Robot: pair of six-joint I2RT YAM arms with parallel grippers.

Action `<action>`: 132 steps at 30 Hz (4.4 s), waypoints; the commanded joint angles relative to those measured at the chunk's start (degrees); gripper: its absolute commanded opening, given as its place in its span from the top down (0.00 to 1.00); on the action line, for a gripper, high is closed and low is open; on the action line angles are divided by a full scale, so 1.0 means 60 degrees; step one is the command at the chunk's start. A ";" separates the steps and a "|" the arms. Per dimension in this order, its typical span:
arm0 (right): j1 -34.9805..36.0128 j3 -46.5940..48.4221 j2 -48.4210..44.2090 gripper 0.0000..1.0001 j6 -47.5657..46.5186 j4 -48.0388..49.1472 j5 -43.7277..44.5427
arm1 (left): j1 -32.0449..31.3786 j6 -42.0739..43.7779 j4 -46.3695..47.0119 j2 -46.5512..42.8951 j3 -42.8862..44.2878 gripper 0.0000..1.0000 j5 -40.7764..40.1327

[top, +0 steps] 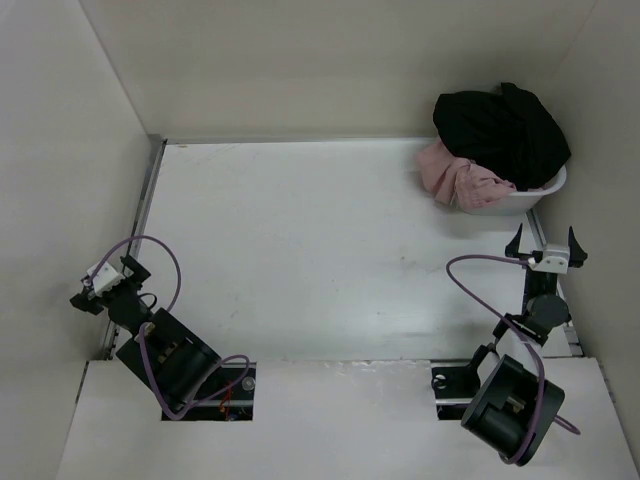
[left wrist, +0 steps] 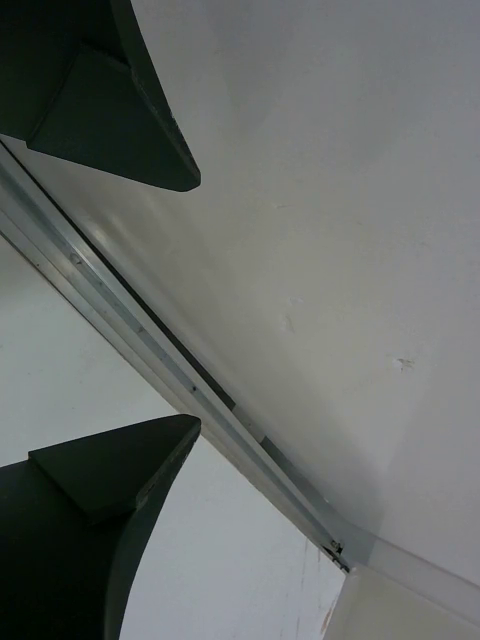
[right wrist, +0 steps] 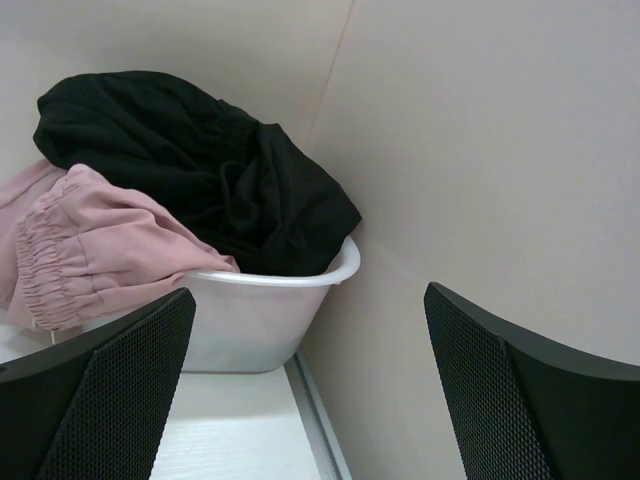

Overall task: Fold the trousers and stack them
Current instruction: Grab the trousers from the pile, then move the trousers to the center of the board, then flatten the trousers out

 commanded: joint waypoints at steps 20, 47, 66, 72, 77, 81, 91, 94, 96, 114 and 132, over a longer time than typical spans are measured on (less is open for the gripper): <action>0.0492 0.0903 -0.2162 0.00 0.0166 -0.1292 0.0755 | -0.0606 0.0598 0.1232 -0.1812 0.0375 0.00 0.0629; 0.6050 1.6533 0.9635 0.00 -0.0850 -1.1460 0.6362 | -0.9148 0.4700 -1.5028 0.1995 1.2609 0.00 -0.0204; 0.4275 1.9074 1.2102 0.60 0.3444 -1.5390 0.4448 | -0.9294 0.4788 -1.5614 0.1748 1.1935 0.00 -0.0321; 0.4217 1.8575 1.0756 1.00 0.4193 -1.5639 0.4063 | -0.9280 0.4774 -1.5468 0.1133 1.1701 0.05 -0.0321; 0.5429 1.8253 0.8750 1.00 0.3082 -1.5450 0.5804 | -0.9046 0.4409 -1.5176 0.0197 1.1321 0.21 -0.0438; 0.7244 1.8515 0.7138 1.00 0.1882 -1.4909 0.6977 | -0.8694 0.3998 -1.5102 -0.0799 1.0794 0.31 -0.0380; 1.5006 2.2247 0.7278 1.00 -0.1912 -1.1747 0.8048 | -0.8577 0.2944 -1.4766 -0.3276 0.9430 0.38 0.0118; 1.6123 2.2574 0.7939 0.97 -0.2384 -1.1128 0.8326 | -0.8605 0.2825 -1.4590 -0.3511 0.9678 0.31 0.0118; 1.6345 2.1904 0.8072 0.96 -0.2151 -1.1128 0.8852 | -0.8650 0.2825 -1.4400 -0.3512 0.9927 0.28 0.0118; 1.2275 1.0815 0.4719 0.00 0.7518 -1.3939 0.5017 | -0.8748 0.5519 -1.6327 -0.0434 1.1541 0.09 -0.0629; 1.2142 0.9787 0.8540 0.16 0.7811 -1.3823 0.3949 | -1.0935 0.4247 -1.8281 0.0149 0.7277 0.21 -0.0220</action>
